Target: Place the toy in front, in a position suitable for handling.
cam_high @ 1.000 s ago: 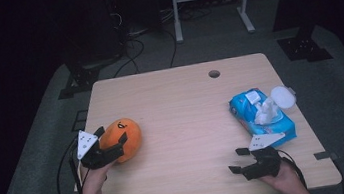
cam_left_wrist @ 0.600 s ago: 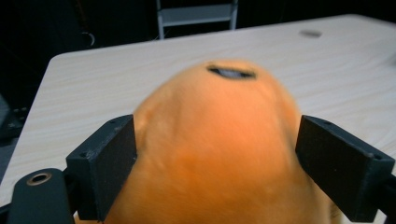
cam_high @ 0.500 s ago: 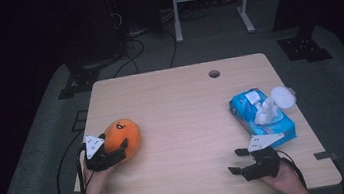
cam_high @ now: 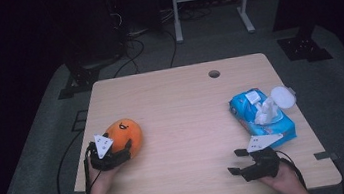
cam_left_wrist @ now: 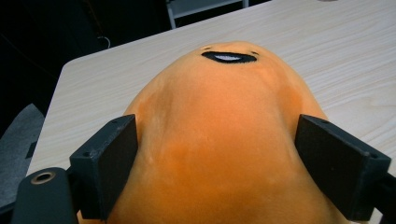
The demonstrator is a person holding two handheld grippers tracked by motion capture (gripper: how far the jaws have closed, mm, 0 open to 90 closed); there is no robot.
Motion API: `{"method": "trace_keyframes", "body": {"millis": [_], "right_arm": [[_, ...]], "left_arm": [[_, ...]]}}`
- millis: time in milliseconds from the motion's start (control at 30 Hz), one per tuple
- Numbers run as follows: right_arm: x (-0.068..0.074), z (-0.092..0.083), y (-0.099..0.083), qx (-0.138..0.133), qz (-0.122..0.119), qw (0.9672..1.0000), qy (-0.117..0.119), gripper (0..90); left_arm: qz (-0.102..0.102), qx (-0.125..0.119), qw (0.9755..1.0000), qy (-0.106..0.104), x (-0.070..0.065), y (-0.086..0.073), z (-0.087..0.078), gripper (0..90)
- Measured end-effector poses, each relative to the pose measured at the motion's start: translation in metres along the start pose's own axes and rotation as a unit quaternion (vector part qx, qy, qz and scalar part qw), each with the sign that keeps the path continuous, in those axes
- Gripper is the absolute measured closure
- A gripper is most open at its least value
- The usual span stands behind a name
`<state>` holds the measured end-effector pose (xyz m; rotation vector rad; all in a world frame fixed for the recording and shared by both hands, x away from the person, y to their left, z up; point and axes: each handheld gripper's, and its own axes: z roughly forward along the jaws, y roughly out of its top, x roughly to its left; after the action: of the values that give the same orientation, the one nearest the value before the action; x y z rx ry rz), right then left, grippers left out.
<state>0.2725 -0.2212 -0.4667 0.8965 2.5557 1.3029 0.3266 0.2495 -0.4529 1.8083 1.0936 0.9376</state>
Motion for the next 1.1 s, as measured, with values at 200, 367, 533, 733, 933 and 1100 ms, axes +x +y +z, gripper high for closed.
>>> {"method": "trace_keyframes", "body": {"millis": [200,367,533,733,933,1100], "right_arm": [[-0.001,-0.001,0.0,0.001,0.005,1.0,0.002,28.4],[-0.002,-0.002,0.0,-0.001,0.005,1.0,0.001,28.5],[-0.003,-0.003,0.0,-0.006,0.009,0.9999,0.003,28.6],[-0.004,-0.004,0.0,-0.006,0.011,0.9999,0.005,28.5],[-0.006,-0.005,0.0,-0.011,0.017,0.9998,0.005,28.5],[-0.005,-0.005,0.0,-0.009,0.016,0.9998,0.005,28.5]], "left_arm": [[0.001,-0.007,1.0,-0.005,0.002,-0.001,-0.001,31.3],[-0.006,-0.012,0.9999,-0.004,0.004,-0.001,-0.002,40.5],[-0.044,-0.018,0.9988,-0.012,0.009,-0.001,-0.003,46.0],[-0.159,-0.04,0.986,-0.032,0.026,-0.003,-0.007,50.4],[-0.221,-0.071,0.9717,-0.044,0.037,-0.006,-0.012,52.4],[-0.233,-0.094,0.9658,-0.064,0.033,0.001,-0.018,52.7]]}}
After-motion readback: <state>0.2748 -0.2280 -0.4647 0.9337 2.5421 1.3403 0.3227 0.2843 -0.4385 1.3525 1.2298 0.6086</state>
